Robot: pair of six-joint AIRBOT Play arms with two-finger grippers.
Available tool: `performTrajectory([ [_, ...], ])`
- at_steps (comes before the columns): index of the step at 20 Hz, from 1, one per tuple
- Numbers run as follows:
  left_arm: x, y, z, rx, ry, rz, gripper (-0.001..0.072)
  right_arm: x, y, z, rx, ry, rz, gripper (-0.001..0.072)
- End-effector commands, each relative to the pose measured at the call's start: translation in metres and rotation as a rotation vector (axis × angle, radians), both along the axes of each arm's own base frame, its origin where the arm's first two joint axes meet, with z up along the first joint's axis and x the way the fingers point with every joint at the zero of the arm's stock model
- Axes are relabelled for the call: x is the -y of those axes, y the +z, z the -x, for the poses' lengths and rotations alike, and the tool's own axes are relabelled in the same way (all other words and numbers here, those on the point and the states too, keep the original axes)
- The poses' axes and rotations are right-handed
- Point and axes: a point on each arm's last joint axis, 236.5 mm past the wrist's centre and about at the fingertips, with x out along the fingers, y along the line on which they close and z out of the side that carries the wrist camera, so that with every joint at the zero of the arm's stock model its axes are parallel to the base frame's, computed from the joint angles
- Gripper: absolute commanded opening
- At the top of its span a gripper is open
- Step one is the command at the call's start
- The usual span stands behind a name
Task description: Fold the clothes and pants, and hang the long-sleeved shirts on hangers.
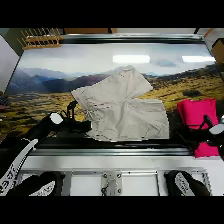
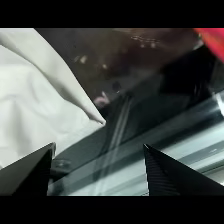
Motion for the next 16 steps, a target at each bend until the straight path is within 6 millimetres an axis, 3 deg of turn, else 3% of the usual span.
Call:
performTrajectory([
  [1, 0.0, 0.0, 0.0, -0.001, -0.001, 0.001, 0.0018, -0.026, -0.03, 0.012, 0.032, -0.217, -0.106, 0.0604],
  [8, 0.0, 0.0, 0.0, -0.002, -0.001, 0.001, 0.0018, -0.036, -0.036, -0.026, 0.176, -0.248, -0.072, 0.0602],
  [13, 0.001, 0.0, 0.002, -0.009, -0.005, 0.002, 0.0018, -0.055, -0.053, -0.03, 0.155, -0.174, -0.053, 0.0577],
  [16, 0.0, 0.0, 0.002, -0.007, -0.004, 0.001, 0.0018, -0.053, -0.046, -0.04, 0.208, -0.083, -0.012, 0.0203],
])
